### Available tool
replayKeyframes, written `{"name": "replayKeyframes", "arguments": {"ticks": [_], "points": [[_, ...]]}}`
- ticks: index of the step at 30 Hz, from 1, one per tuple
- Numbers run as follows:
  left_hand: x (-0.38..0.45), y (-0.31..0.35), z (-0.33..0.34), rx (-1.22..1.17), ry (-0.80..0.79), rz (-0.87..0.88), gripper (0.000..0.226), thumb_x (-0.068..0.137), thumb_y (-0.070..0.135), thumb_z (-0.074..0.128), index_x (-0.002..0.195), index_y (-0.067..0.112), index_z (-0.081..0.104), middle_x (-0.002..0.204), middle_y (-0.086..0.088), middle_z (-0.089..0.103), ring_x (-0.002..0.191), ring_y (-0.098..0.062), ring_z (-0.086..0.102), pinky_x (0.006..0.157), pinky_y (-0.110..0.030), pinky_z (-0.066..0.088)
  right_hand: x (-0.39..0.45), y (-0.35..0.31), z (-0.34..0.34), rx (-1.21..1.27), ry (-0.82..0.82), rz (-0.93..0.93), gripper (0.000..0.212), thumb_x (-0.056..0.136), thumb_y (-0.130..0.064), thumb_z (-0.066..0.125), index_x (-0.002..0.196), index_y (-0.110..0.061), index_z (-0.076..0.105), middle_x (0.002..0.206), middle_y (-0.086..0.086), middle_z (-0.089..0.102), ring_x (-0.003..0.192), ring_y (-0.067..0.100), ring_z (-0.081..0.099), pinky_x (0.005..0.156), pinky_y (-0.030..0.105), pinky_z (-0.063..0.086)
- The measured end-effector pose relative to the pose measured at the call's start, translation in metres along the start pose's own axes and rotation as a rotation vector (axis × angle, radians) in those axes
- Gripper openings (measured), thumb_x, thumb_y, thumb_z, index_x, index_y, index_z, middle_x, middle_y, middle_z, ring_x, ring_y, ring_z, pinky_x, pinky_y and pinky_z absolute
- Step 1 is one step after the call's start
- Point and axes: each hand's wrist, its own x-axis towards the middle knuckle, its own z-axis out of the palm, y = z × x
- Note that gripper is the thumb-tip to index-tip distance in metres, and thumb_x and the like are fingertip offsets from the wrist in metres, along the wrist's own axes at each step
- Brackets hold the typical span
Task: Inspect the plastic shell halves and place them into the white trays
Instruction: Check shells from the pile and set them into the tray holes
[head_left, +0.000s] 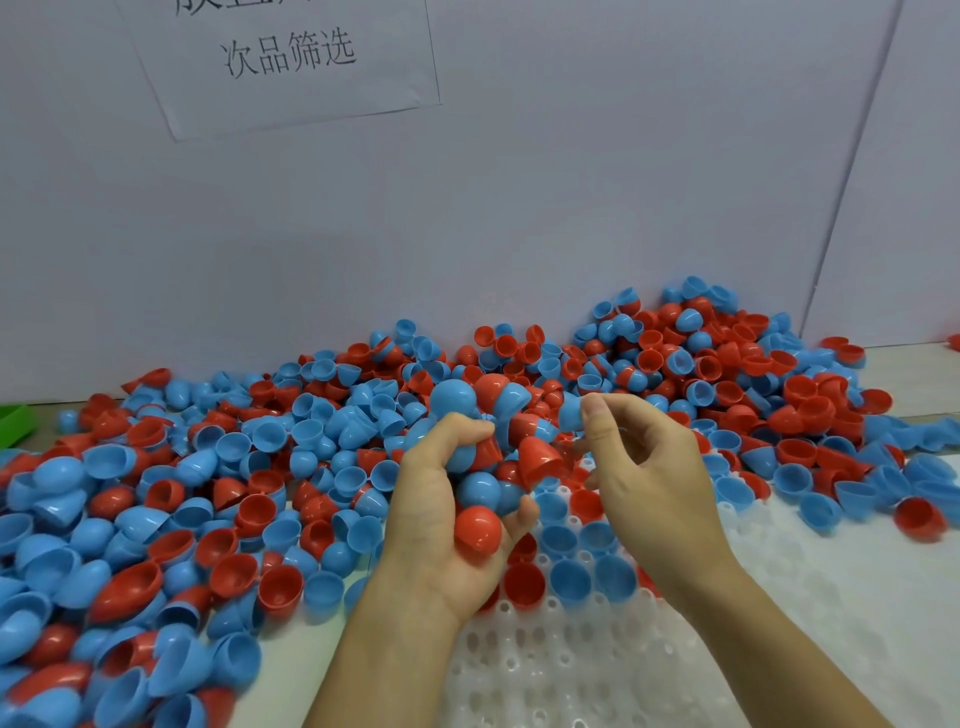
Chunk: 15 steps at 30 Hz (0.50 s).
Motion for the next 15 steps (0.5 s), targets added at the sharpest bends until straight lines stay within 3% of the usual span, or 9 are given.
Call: {"name": "replayKeyframes", "arguments": {"ticks": [6,10,13,15], "points": [[-0.001,0.001,0.0,-0.005,0.02,0.02,0.006,0.061,0.017,0.071,0.061,0.016,0.076,0.075,-0.009,0.071,0.061,-0.019,0.065,0.037,-0.023,0.044,0.0,0.001,0.001,0.083,-0.037,0.033,0.029,0.091,-0.047,0.05,0.094,-0.026,0.07,0.087,-0.02,0.072,0.087,0.0,0.069,0.072,0.014,0.055],[0.0,0.003,-0.001,-0.05,0.027,0.038,0.017,0.064,0.017,0.07,0.079,0.011,0.074,0.083,-0.01,0.071,0.061,-0.017,0.062,0.038,-0.022,0.042,-0.003,-0.001,0.003,0.135,-0.114,0.061,0.03,0.088,-0.047,0.052,0.101,-0.027,0.071,0.093,-0.015,0.074,0.09,0.005,0.071,0.064,0.02,0.057],[0.0,0.007,-0.004,-0.13,0.027,0.074,0.011,0.068,0.015,0.066,0.077,0.011,0.07,0.077,-0.007,0.069,0.054,-0.014,0.06,0.037,-0.02,0.04,-0.005,-0.001,0.004,0.226,-0.189,0.076,0.022,0.097,-0.025,0.057,0.115,-0.023,0.069,0.103,-0.011,0.075,0.098,0.007,0.07,0.066,0.019,0.057],[-0.001,0.011,-0.006,-0.198,0.005,0.075,0.012,0.071,0.015,0.066,0.083,0.012,0.068,0.079,-0.006,0.068,0.058,-0.014,0.06,0.037,-0.02,0.04,-0.006,-0.001,0.006,0.191,-0.229,0.036,0.033,0.094,-0.006,0.063,0.118,-0.028,0.066,0.105,-0.013,0.074,0.101,0.005,0.069,0.073,0.018,0.057]]}}
